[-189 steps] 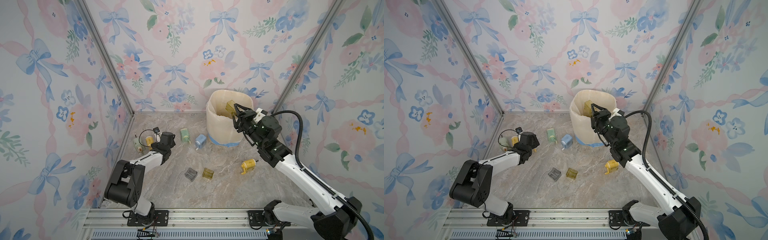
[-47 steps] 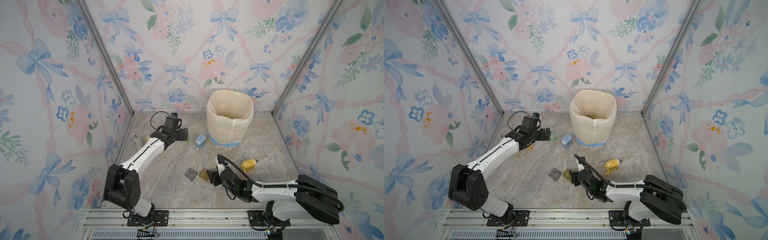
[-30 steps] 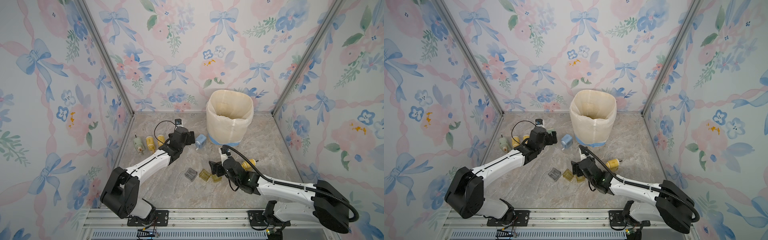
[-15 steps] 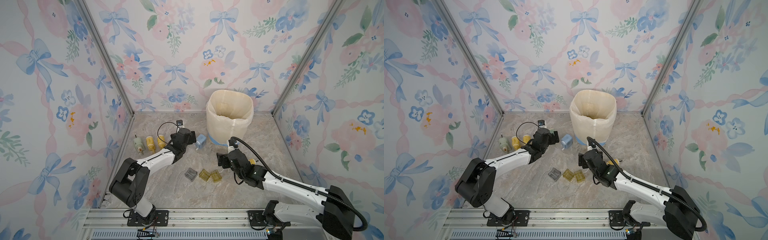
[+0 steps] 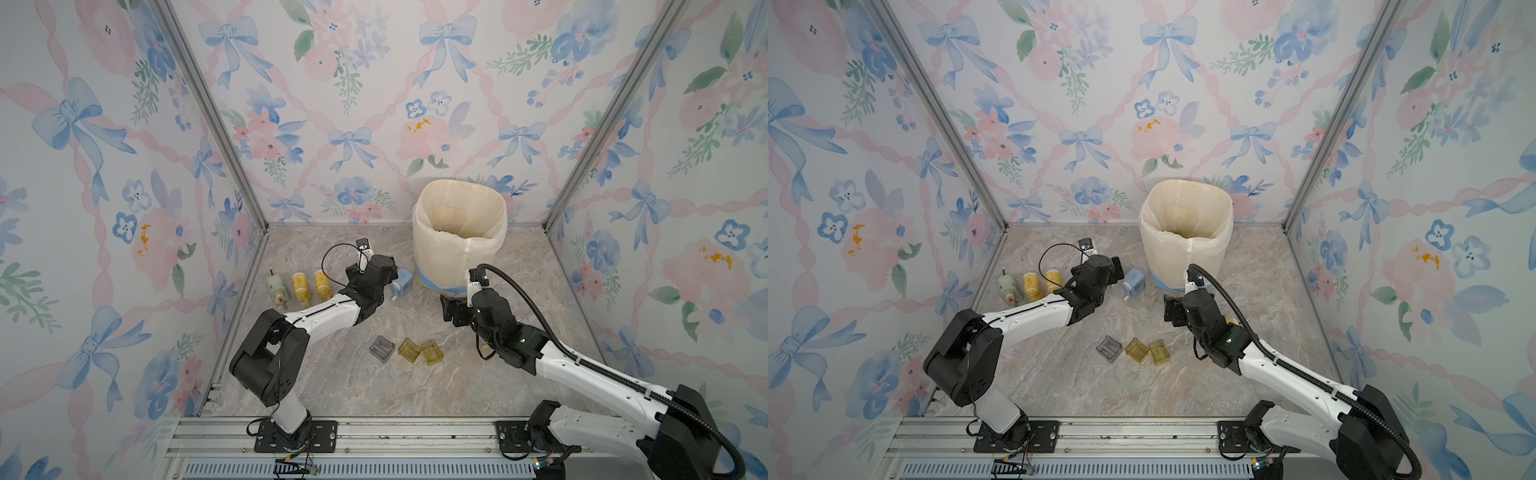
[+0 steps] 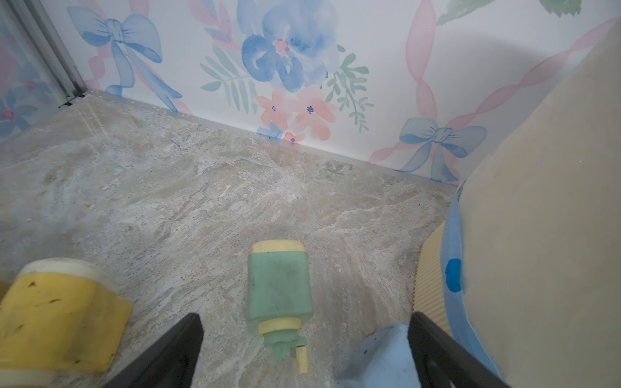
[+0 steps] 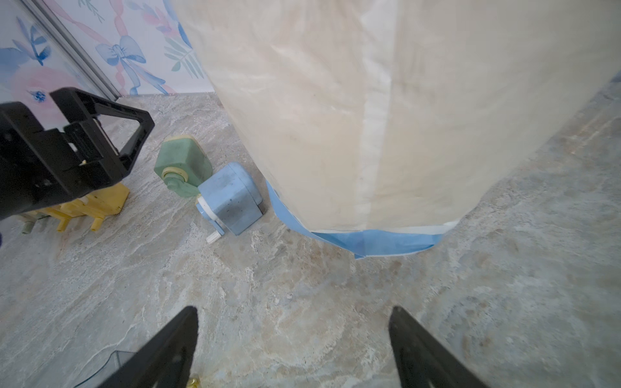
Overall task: Take out the pencil sharpener tray and clean the shavings
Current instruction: Pick up the pencil sharpener from the center of the board.
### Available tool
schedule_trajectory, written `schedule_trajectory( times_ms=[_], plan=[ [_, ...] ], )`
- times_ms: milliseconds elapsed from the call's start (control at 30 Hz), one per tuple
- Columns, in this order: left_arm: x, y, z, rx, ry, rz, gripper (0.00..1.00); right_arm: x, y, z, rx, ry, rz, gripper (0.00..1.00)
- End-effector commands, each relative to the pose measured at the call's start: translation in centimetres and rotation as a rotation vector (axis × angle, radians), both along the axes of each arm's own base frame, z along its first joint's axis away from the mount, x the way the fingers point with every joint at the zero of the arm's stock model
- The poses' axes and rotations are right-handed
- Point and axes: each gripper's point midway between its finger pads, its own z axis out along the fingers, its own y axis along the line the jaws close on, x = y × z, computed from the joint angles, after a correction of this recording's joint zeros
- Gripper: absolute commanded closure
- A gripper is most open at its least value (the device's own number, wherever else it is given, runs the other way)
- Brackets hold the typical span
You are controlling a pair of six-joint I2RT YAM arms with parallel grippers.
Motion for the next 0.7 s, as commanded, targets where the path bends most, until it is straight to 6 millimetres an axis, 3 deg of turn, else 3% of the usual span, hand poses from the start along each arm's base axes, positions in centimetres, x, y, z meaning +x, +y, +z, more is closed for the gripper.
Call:
schedule_trajectory(
  times_ms=[0,233,467,667],
  plan=[
    [0.6,-1.9,-0.9,0.0,0.03,-0.094,0.02,-0.4,-0.6,-0.1,0.024,-0.01,0.016,0.11],
    [2.2,-3.4,-2.3,0.014,0.057,-0.126,0.02,-2.1,-3.4,-0.9,0.069,-0.026,-0.039,0.11],
    [2.4,0.2,-2.2,0.112,0.025,0.07,0.03,-2.9,-5.1,-0.8,0.088,-0.032,-0.071,0.1],
    [3.2,1.3,-4.5,0.108,0.056,0.126,0.04,-2.7,-5.1,-1.0,0.086,-0.028,-0.074,0.1]
  ],
)
